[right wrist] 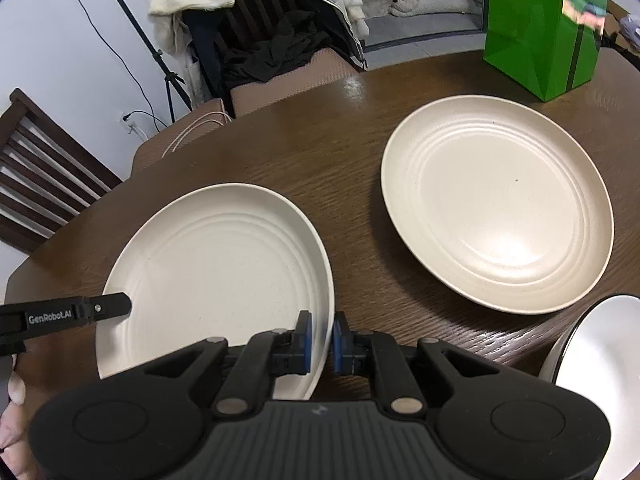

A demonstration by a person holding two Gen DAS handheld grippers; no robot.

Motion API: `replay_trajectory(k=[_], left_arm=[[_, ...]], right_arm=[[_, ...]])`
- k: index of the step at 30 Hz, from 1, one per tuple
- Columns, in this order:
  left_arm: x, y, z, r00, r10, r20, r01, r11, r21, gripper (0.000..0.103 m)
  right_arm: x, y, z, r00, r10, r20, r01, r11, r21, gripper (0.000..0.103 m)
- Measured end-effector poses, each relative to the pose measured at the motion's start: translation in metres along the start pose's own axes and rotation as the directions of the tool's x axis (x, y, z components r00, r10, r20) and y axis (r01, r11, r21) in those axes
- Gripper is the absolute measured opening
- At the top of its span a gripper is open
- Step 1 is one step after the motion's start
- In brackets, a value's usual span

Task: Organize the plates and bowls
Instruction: 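Lift the cream plate with both grippers and carry it back over the blue bowl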

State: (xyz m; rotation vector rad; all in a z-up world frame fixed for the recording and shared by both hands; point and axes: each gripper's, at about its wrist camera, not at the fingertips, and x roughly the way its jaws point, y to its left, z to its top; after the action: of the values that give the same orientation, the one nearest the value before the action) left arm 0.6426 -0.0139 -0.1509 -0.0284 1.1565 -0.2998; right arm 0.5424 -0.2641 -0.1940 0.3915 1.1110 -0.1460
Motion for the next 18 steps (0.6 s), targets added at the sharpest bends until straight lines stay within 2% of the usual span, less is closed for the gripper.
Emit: replay_trajectory(k=[18], left_arm=[[-0.062,0.001,-0.016,0.997,0.022,0.068,-0.022,1.000,-0.007,0.011]], right_arm=[[-0.049,0.014,-0.012,0.998,0.043,0.043,-0.042,0.999,-0.031,0.010]])
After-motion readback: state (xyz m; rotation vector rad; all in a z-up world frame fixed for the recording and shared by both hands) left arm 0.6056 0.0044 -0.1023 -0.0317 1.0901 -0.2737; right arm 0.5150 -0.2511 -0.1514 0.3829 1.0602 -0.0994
